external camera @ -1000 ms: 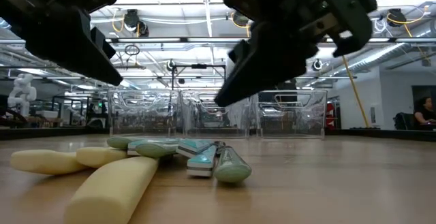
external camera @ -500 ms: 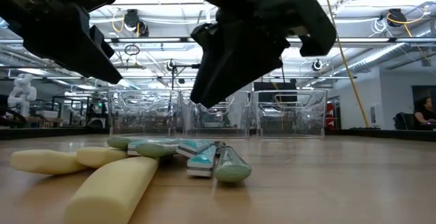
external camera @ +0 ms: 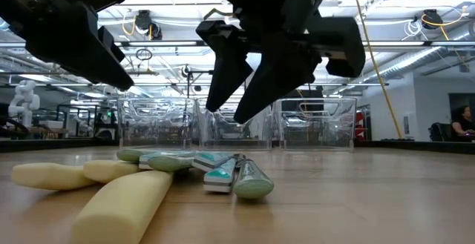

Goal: Sort silverware by color (type)
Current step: Put the blue patterned knife into the left transparent bin

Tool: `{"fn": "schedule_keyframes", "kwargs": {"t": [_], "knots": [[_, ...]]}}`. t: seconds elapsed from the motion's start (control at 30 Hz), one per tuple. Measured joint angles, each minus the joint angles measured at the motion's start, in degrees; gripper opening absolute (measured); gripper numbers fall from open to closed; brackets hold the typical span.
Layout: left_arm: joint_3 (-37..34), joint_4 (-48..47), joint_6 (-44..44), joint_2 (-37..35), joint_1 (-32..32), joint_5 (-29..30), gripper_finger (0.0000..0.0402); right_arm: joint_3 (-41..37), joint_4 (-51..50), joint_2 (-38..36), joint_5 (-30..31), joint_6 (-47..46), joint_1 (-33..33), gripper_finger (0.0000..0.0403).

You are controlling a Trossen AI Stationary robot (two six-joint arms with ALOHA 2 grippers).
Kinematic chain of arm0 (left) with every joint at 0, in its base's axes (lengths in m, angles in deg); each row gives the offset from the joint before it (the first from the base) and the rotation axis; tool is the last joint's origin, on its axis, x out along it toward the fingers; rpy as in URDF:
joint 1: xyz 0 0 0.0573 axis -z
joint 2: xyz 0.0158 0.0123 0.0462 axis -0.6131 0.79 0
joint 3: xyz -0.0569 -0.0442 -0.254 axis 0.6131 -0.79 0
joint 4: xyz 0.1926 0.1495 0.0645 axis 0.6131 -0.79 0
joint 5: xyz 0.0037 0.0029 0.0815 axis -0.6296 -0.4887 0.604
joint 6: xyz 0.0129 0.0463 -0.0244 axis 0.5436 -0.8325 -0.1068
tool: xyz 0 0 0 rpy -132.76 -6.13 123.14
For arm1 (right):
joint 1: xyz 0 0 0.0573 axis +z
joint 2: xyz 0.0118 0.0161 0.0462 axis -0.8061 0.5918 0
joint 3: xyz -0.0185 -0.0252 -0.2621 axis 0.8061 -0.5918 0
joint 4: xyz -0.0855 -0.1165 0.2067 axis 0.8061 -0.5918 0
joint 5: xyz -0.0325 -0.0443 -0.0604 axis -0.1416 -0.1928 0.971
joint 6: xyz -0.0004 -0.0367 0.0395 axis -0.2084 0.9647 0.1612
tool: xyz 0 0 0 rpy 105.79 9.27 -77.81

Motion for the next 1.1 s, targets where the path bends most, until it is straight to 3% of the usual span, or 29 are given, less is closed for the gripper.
{"fn": "schedule_keyframes", "kwargs": {"t": [0.37, 0.5, 1.1], "knots": [[0.0, 2.0, -0.5, -0.02, 0.0, 0.39, 0.0006, -0.1, 0.5, 1.27, -0.29, 2.83, -1.2, 0.0155], [0.0, 2.16, -0.82, -0.02, 0.0, 0.41, 0.0006, -0.1, 0.51, 1.51, -3.18, 3.77, -1.2, 0.0146], [-0.02, 2.9, -2.78, -0.02, -0.13, 0.46, 0.0006, -0.12, 0.01, 4.7, -3.81, 9.17, -2.35, 0.0135]]}}
